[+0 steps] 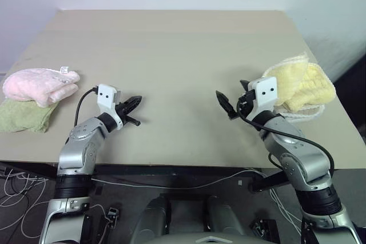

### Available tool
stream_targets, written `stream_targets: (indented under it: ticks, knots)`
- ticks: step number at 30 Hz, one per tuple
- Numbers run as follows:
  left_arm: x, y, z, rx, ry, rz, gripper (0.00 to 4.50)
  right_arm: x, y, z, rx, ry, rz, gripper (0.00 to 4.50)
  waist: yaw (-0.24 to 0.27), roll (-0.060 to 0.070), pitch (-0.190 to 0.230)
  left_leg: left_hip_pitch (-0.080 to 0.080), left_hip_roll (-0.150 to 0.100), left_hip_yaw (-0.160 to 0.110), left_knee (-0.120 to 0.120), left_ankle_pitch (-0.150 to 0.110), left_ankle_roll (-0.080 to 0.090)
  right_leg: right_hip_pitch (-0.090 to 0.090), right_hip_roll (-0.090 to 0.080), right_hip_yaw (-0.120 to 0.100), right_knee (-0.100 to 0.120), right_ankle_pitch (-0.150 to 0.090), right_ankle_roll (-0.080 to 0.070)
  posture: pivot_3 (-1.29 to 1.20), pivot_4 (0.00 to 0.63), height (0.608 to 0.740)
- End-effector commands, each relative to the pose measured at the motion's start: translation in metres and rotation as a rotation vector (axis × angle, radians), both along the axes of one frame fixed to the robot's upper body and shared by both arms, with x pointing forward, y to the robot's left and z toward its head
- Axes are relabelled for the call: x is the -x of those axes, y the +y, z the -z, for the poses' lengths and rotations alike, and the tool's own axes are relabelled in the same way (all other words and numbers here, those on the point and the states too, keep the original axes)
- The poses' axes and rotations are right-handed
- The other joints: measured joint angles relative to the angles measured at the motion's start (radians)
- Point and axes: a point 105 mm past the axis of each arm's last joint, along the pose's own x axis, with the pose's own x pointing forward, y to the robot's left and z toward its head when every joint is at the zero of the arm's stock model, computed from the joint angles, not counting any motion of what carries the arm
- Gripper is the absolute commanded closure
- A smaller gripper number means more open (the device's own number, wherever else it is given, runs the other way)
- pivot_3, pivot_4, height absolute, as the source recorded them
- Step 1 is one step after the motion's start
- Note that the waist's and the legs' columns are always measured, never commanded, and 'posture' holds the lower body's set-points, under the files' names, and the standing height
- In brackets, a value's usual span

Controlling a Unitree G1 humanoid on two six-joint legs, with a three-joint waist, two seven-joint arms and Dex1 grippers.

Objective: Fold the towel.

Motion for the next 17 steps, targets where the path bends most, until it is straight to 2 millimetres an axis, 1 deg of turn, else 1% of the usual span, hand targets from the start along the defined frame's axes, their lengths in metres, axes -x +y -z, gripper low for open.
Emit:
stream_targets:
  ticks: [1, 4, 7, 12, 17]
  knots:
    - [-0.002, 0.020, -0.005, -0.073, -0.051, -0.024, 4.50, 0.000, 0.016, 0.001, 0.002, -0.026, -0.073, 0.03, -0.003, 0.000, 0.000, 0.000, 0.000, 0.000, 0.000, 0.000, 0.000, 0.000, 0.000, 0.000, 0.000, 0.000, 0.000, 0.00, 0.150, 0.740]
    - [-0.001, 0.041, 0.001, -0.113, -0.057, -0.060, 4.50, -0.011, 0.023, 0.004, -0.015, -0.030, -0.110, 0.03, -0.002, 0.000, 0.000, 0.001, 0.000, 0.000, 0.000, 0.000, 0.000, 0.000, 0.000, 0.000, 0.000, 0.000, 0.000, 0.00, 0.150, 0.740]
    - [-0.001, 0.052, 0.002, -0.136, -0.078, -0.079, 4.50, -0.018, 0.023, 0.009, 0.005, -0.033, -0.127, 0.03, 0.002, 0.000, 0.000, 0.000, 0.000, 0.000, 0.000, 0.000, 0.000, 0.000, 0.000, 0.000, 0.000, 0.000, 0.000, 0.00, 0.150, 0.740]
    - [0.006, 0.061, 0.002, -0.133, -0.102, -0.103, 4.50, -0.024, 0.017, 0.014, 0.009, -0.034, -0.127, 0.03, 0.002, 0.000, 0.000, 0.000, -0.001, 0.000, 0.000, 0.000, 0.000, 0.000, -0.001, -0.001, 0.000, 0.000, 0.000, 0.00, 0.150, 0.740]
    - [0.015, 0.067, 0.007, -0.152, -0.104, -0.128, 4.50, -0.020, 0.023, 0.012, -0.011, -0.038, -0.181, 0.03, -0.002, 0.000, 0.000, 0.000, 0.000, 0.000, -0.001, 0.000, 0.000, -0.001, -0.001, 0.000, 0.000, 0.000, 0.000, 0.00, 0.150, 0.740]
